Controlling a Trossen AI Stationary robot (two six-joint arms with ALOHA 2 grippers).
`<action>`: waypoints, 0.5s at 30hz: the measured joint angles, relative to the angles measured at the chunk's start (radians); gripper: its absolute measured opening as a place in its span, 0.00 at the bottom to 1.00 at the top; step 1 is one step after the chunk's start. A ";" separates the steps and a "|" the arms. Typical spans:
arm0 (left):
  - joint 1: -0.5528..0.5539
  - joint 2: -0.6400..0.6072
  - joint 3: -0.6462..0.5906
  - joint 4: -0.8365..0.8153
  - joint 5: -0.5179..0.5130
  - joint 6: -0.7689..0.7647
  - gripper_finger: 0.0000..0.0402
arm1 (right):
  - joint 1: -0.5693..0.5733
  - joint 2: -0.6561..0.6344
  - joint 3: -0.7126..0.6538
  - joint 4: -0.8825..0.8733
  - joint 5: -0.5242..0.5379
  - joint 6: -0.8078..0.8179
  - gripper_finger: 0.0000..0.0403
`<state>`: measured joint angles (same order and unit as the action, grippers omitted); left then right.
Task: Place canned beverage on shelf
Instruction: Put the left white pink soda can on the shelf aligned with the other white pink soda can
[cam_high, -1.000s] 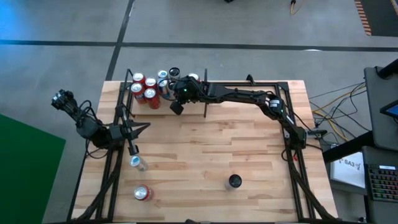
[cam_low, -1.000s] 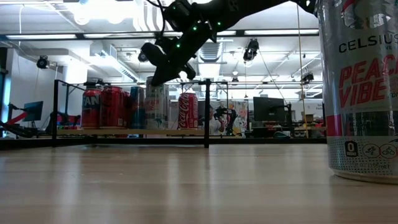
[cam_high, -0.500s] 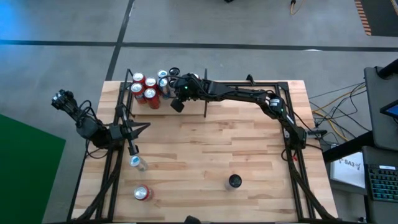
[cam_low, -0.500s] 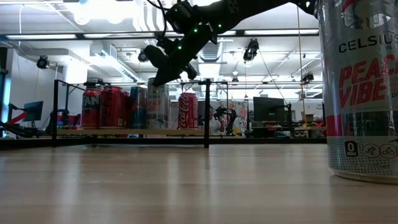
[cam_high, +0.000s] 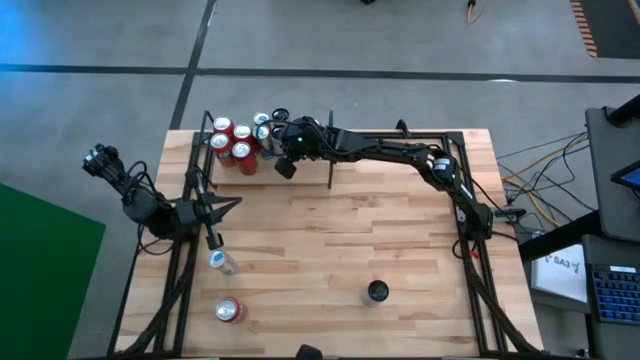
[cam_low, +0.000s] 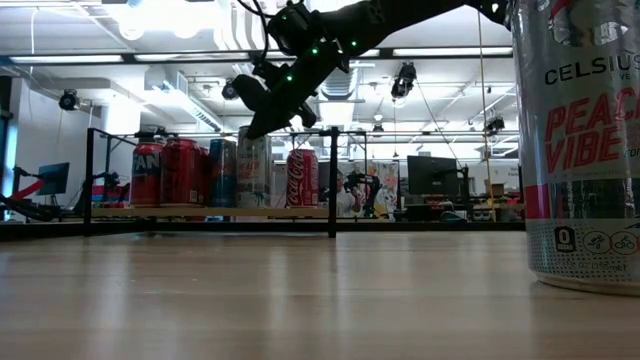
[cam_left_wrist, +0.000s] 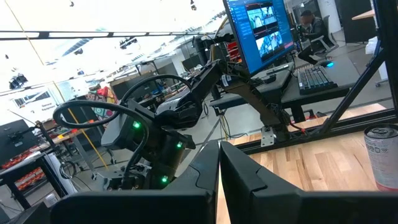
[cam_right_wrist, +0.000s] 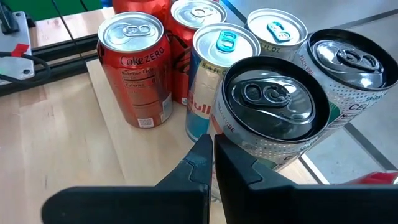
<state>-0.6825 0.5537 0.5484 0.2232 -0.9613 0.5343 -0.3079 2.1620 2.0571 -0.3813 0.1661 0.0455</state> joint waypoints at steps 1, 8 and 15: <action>0.000 0.000 0.000 0.000 0.000 0.000 0.00 | -0.001 0.000 0.000 0.000 0.000 -0.005 0.02; 0.000 0.000 0.000 0.000 0.000 0.000 0.00 | -0.001 0.000 0.000 0.003 0.002 -0.008 0.02; 0.000 0.000 0.000 0.000 0.000 0.000 0.00 | -0.001 0.000 -0.001 0.020 0.002 -0.013 0.02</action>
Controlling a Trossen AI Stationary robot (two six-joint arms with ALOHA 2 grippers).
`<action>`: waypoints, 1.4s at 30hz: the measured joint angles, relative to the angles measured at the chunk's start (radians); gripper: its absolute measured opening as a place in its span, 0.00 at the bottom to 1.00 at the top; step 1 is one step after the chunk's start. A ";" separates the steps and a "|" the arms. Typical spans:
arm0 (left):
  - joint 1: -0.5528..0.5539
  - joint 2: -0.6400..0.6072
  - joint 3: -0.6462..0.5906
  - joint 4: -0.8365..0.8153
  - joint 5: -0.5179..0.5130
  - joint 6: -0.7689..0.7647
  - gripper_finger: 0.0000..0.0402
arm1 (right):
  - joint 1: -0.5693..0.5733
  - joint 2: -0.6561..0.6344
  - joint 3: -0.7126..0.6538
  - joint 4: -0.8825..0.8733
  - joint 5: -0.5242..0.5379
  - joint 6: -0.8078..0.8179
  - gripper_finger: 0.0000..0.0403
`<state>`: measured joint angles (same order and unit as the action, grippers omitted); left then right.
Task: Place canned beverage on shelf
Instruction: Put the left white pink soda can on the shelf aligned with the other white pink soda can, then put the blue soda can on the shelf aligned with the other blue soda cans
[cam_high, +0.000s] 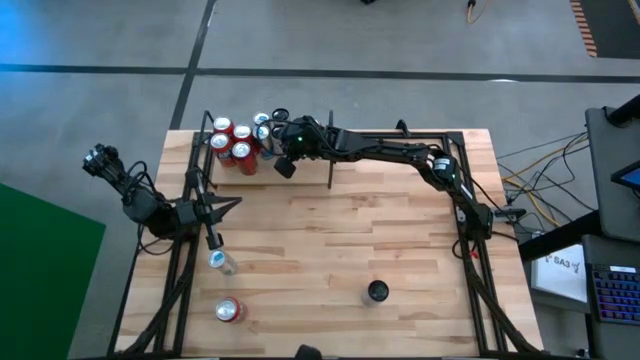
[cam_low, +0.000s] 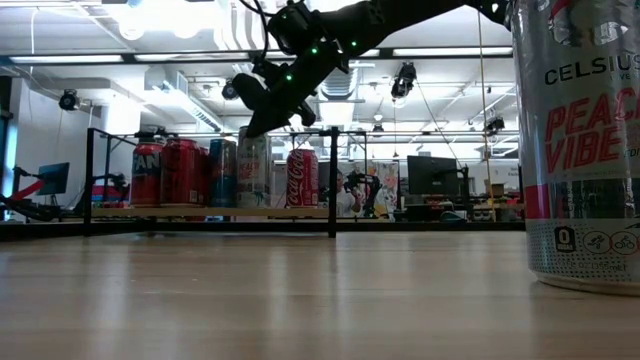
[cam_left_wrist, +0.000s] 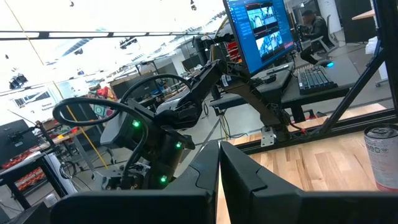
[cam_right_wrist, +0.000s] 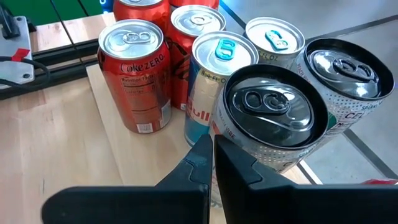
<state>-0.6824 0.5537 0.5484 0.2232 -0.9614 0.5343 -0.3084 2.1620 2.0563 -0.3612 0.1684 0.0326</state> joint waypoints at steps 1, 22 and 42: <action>0.000 0.000 0.000 0.000 0.000 0.000 0.00 | 0.000 0.000 0.000 0.001 0.000 0.000 0.02; 0.000 0.055 0.001 0.031 0.011 -0.028 0.00 | 0.176 -0.244 -0.001 -0.336 -0.008 -0.004 0.02; 0.002 0.434 0.426 -0.466 0.011 -0.527 0.00 | 0.454 -0.677 -0.542 -0.174 0.101 0.088 0.02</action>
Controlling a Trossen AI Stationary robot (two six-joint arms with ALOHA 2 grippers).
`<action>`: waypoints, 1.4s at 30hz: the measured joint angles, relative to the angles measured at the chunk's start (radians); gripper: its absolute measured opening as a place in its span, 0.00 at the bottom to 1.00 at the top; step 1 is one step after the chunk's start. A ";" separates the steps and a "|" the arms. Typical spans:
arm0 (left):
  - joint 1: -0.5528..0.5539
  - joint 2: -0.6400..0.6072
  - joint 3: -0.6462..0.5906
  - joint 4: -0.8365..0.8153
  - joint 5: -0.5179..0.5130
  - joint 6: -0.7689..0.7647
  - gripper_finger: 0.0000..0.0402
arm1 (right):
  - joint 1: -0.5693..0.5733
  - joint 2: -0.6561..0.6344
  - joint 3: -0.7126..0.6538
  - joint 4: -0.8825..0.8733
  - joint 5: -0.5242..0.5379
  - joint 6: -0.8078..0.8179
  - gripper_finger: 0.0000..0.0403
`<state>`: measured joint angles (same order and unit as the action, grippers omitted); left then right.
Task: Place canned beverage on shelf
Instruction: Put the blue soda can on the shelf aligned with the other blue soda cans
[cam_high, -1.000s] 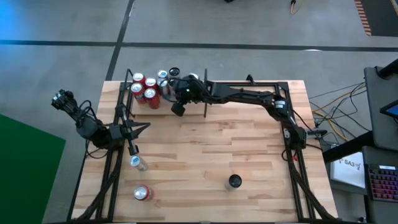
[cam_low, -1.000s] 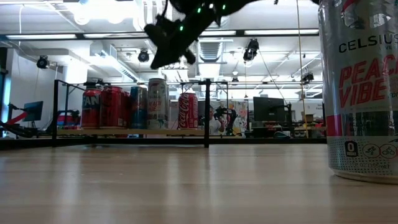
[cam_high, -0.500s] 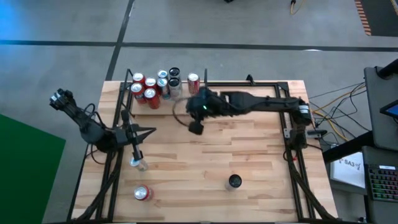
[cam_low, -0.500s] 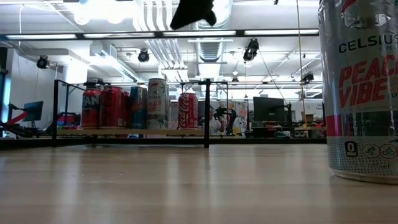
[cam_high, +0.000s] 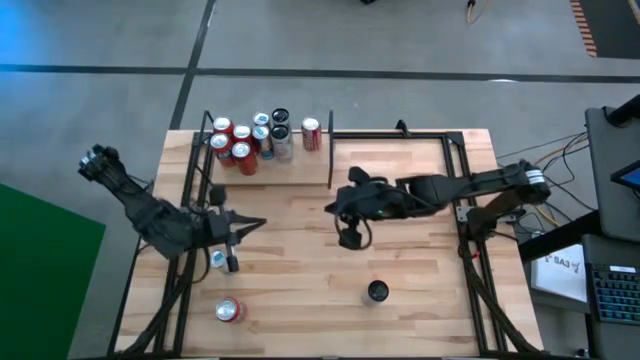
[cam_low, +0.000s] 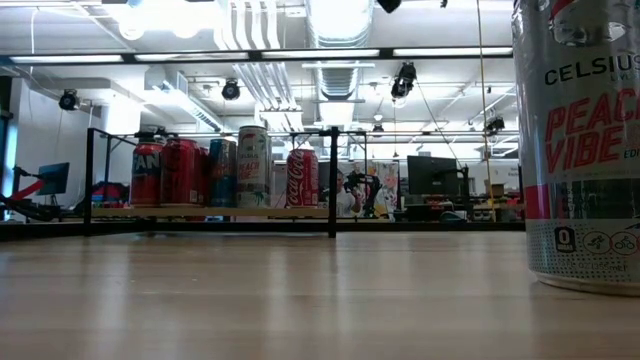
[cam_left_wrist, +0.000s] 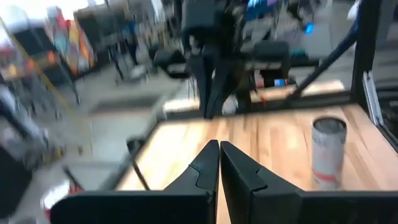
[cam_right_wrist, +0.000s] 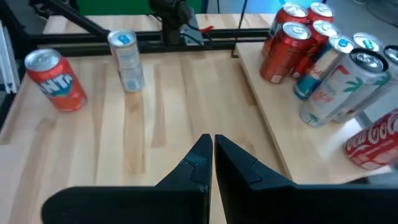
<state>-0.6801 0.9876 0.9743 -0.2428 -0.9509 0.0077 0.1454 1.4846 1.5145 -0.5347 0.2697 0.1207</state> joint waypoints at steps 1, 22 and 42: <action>0.002 0.023 0.042 -0.083 0.000 -0.067 0.00 | 0.008 -0.014 -0.025 0.012 0.009 0.001 0.02; 0.001 0.446 0.525 -1.157 0.516 -1.020 0.00 | 0.104 -0.114 -0.186 0.043 0.020 0.016 0.02; -0.019 0.460 0.442 -1.328 0.834 -1.374 0.00 | 0.117 -0.109 -0.206 0.042 0.019 0.044 0.02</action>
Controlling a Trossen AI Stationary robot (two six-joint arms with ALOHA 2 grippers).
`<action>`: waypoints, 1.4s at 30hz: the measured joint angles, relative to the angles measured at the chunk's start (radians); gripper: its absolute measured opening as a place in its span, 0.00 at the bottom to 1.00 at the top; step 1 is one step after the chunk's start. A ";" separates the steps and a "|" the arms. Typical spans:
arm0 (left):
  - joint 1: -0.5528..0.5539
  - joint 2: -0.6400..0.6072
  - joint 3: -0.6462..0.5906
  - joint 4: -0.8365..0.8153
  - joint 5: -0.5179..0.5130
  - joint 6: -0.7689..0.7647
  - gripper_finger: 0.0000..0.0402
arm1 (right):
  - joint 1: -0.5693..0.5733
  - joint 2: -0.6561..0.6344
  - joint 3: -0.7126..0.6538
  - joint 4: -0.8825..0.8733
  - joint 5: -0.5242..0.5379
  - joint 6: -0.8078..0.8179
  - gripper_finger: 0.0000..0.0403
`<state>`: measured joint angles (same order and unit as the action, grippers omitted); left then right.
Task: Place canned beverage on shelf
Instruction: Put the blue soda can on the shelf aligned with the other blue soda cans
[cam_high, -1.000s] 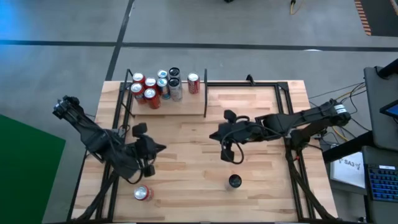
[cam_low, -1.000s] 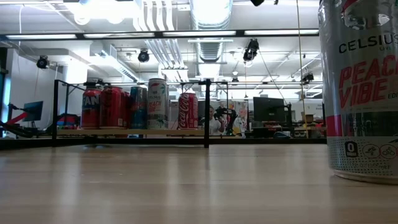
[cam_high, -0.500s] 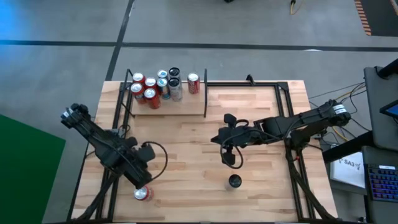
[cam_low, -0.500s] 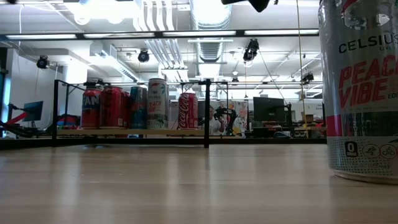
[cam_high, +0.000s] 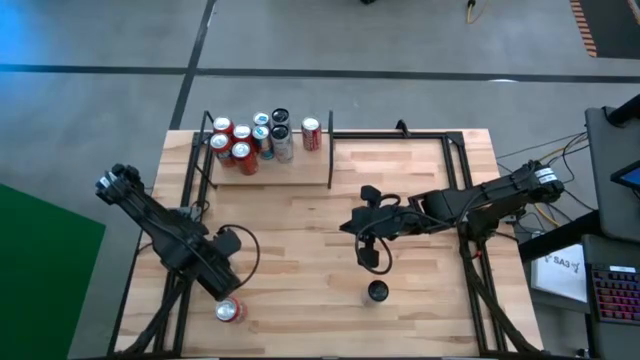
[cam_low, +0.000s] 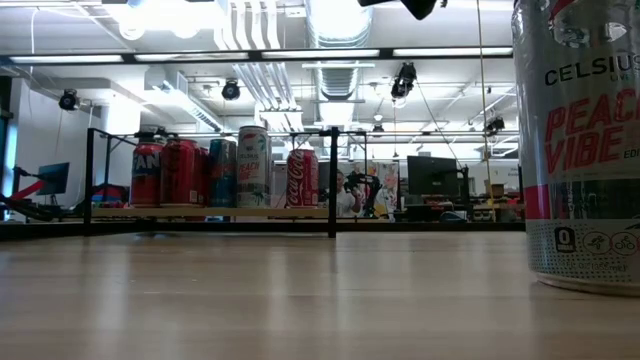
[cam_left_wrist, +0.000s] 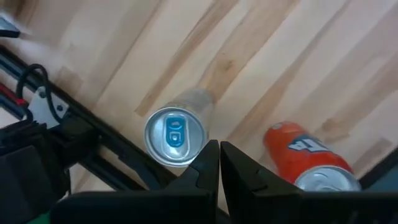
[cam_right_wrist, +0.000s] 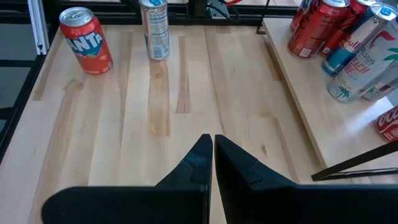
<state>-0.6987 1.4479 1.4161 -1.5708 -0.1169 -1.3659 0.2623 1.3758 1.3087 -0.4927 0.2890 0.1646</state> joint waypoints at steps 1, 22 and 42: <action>0.000 0.001 -0.008 -0.001 0.000 0.000 0.00 | 0.000 0.000 0.000 0.003 0.000 0.000 0.02; -0.001 -0.001 -0.102 -0.001 0.024 -0.058 0.67 | 0.000 0.000 0.000 0.003 0.000 0.001 0.02; -0.001 -0.010 -0.201 0.017 0.071 -0.058 0.84 | 0.000 0.000 0.000 0.002 0.000 0.001 0.02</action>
<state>-0.6998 1.4384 1.2148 -1.5541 -0.0460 -1.4235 0.2619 1.3758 1.3087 -0.4908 0.2890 0.1658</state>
